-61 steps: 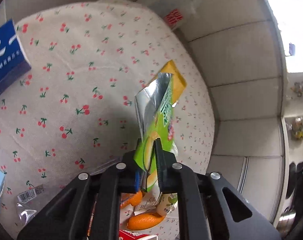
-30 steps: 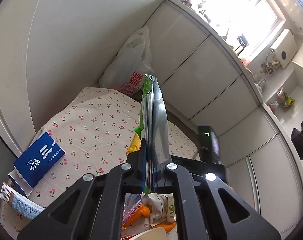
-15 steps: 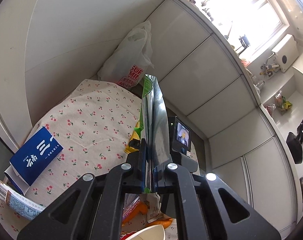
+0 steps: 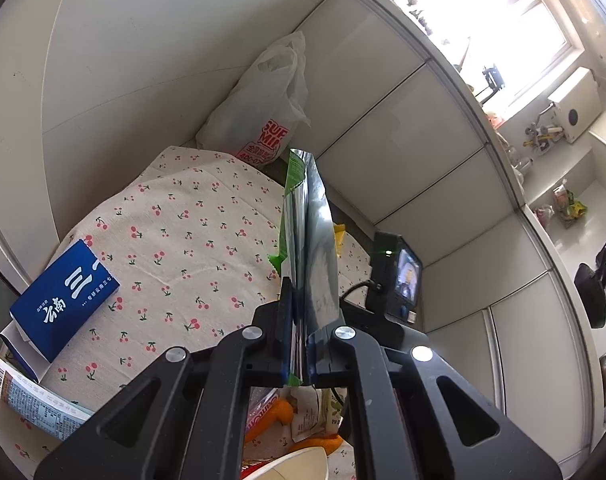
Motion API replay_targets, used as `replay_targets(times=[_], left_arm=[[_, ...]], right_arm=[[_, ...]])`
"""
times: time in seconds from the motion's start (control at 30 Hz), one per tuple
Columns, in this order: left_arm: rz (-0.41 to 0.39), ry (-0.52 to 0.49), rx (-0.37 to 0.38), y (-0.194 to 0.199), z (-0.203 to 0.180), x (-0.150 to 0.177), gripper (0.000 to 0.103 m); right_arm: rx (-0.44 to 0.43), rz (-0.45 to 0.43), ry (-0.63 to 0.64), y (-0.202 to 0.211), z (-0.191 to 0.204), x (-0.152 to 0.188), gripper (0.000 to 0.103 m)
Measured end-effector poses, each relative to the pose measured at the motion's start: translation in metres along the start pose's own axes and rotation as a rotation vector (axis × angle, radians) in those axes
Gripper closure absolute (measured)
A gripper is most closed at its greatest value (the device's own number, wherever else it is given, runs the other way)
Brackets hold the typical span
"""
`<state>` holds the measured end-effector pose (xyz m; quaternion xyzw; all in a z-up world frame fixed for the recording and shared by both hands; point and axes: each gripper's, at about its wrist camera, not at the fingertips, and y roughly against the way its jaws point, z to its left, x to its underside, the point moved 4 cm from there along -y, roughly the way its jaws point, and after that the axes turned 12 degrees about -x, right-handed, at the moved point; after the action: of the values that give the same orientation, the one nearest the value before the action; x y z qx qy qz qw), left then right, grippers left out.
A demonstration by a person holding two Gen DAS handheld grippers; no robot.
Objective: Collect trash
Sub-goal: 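Lift the green chip bag with the left tool while the right tool grasps the yellow wrapper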
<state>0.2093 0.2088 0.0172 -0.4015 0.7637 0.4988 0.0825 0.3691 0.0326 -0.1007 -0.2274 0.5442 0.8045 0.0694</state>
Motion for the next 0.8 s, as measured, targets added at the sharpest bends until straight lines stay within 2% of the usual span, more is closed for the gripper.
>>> replay_targets(times=[0.4, 0.63, 0.8], left_arm=[[-0.022, -0.047, 0.011, 0.006, -0.025, 0.013, 0.097], [-0.036, -0.112, 0.056, 0.023, -0.06, 0.032, 0.097], [-0.064, -0.188, 0.077, 0.036, -0.089, 0.05, 0.097]], right_arm=[[0.022, -0.183, 0.077, 0.106, -0.001, 0.03, 0.103], [0.042, -0.285, 0.098, 0.177, -0.007, 0.058, 0.103], [0.054, -0.346, 0.081, 0.211, -0.014, 0.083, 0.103]])
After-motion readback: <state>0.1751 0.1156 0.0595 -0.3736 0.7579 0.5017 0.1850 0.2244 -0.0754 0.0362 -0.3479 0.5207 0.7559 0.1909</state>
